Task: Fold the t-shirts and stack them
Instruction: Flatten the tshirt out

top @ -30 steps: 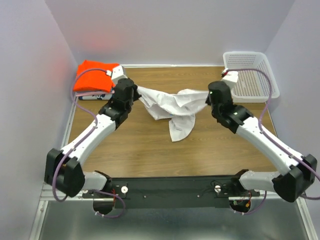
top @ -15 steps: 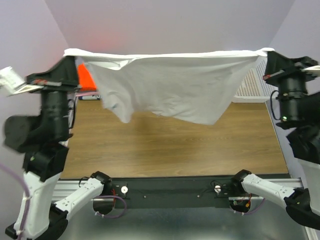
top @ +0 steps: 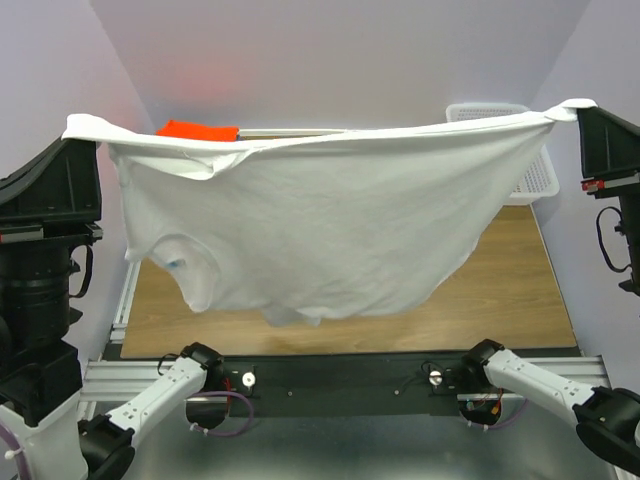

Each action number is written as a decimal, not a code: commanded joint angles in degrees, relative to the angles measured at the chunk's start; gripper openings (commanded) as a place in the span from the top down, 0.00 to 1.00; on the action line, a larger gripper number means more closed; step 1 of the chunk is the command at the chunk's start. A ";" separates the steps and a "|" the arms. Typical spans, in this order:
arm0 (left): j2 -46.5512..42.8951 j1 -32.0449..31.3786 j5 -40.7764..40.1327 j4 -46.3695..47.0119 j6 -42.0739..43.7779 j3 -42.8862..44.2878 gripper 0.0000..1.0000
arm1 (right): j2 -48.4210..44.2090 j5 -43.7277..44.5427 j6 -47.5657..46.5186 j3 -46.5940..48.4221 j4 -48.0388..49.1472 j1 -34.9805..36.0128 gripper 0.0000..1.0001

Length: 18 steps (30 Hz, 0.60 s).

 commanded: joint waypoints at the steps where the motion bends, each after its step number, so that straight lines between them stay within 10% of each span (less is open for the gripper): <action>1: -0.79 0.62 2.40 -0.26 0.94 -0.75 1.00 | -1.58 -0.02 1.02 -3.17 -1.69 -0.16 0.99; 11: 7.10 0.71 -13.85 4.83 0.68 -15.59 1.00 | 4.29 21.68 2.60 -14.67 -1.61 -0.16 0.99; 18: 30.61 3.95 -17.92 10.71 1.03 -23.07 1.00 | 18.69 41.04 7.69 -24.78 -1.52 -2.08 0.99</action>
